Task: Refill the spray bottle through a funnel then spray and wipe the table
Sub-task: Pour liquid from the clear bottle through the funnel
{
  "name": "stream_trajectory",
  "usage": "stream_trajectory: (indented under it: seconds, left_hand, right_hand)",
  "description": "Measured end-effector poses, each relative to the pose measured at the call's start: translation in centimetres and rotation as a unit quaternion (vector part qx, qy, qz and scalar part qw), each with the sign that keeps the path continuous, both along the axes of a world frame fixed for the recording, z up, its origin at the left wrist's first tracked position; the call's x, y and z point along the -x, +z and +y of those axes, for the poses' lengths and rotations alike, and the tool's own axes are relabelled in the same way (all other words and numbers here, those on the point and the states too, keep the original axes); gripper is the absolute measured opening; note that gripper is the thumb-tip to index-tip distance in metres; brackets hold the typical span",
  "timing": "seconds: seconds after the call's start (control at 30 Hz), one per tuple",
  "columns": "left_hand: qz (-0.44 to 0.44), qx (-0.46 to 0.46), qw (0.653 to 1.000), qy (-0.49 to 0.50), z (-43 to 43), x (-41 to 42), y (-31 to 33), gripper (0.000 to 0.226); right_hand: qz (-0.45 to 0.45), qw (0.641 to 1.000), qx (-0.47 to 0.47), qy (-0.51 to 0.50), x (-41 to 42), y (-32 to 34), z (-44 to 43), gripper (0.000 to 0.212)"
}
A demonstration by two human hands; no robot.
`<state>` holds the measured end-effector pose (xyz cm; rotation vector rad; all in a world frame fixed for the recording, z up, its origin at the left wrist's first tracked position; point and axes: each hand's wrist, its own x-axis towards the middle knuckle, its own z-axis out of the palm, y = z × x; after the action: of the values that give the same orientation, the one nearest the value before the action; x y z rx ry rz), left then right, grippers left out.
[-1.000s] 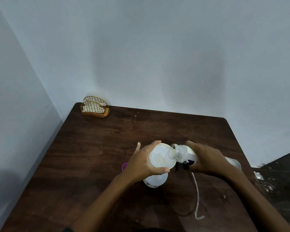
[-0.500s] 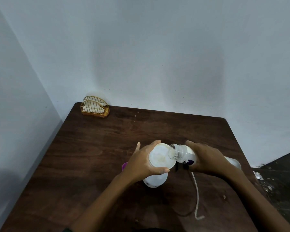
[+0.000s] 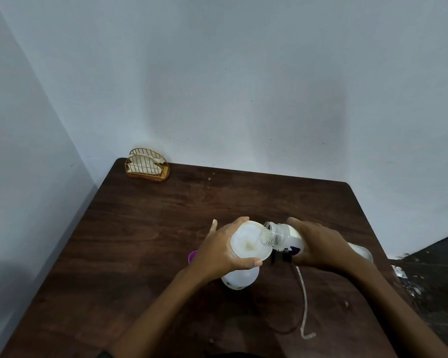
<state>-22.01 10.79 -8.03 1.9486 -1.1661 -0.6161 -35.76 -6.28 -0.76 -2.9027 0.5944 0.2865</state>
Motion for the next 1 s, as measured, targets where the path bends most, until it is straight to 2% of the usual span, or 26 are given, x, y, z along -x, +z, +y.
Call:
stream_trajectory:
  seconds: [1.0]
  left_hand:
    - [-0.009,0.001,1.000,0.003,-0.10,-0.02,-0.41,0.099]
  right_hand:
    - [-0.005,1.000,-0.005,0.001,0.08,-0.02,-0.06,0.041]
